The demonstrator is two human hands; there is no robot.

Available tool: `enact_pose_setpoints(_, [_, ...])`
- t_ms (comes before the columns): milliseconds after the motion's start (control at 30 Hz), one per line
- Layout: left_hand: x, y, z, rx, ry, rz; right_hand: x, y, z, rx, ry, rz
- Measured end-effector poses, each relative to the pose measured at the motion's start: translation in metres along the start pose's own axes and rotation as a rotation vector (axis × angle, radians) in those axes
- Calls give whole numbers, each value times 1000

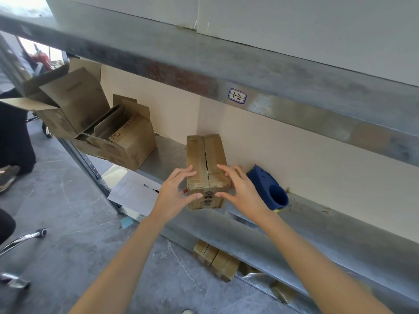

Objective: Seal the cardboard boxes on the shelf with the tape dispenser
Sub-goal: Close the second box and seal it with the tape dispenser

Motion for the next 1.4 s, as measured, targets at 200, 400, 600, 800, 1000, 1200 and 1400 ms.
enact_pose_setpoints(200, [-2, 2, -1, 10, -9, -13, 3, 3, 10, -44, -36, -7])
enact_pose_setpoints(400, [-5, 1, -1, 4, -7, -7, 9, -6, 2, 7, 98, 36])
enact_pose_setpoints(600, [-8, 3, -2, 11, 10, -19, 22, -9, 2, 37, 134, -350])
enact_pose_setpoints(800, [-7, 3, -1, 6, 31, -8, 21, 4, 9, 30, 58, -557])
enact_pose_setpoints(1000, [-9, -1, 0, -18, 33, -32, 24, -1, 3, -3, 73, -509])
enact_pose_setpoints(1200, [-8, -1, -1, -2, 20, -45, 19, -11, 10, -21, 65, -375])
enact_pose_setpoints(1400, [-7, -6, 2, -9, 45, -12, 12, -19, 7, 81, 94, -285])
Point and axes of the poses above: each hand's wrist, its own z-axis towards the middle knuckle, its own y-axis out of the palm, x = y × z, the point moved 2 cm from there along z, towards the middle knuckle, and after that the axes turned 11 degrees about y, right-handed, at the moved point
